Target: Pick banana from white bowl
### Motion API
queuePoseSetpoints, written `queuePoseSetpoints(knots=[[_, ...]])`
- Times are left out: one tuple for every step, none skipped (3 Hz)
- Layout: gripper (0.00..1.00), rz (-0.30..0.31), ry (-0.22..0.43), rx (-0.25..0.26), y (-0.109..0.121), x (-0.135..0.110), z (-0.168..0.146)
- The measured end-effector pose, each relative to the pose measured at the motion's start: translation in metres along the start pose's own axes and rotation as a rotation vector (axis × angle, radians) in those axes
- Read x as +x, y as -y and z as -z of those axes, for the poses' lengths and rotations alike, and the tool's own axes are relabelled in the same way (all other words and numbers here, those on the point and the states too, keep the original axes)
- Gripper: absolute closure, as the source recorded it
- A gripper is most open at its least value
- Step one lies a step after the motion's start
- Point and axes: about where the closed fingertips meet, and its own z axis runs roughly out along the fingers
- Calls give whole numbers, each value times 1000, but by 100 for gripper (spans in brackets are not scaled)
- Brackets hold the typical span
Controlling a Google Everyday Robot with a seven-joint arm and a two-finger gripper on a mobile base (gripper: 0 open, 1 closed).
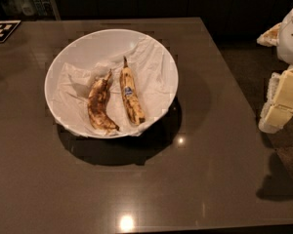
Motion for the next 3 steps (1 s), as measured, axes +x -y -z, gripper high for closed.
queuePoseSetpoints(knots=[[0,2,3,3,0,-2,1],[0,40,10,-28,-6,-22,1],[0,126,29,-72,-21,-43,-2]])
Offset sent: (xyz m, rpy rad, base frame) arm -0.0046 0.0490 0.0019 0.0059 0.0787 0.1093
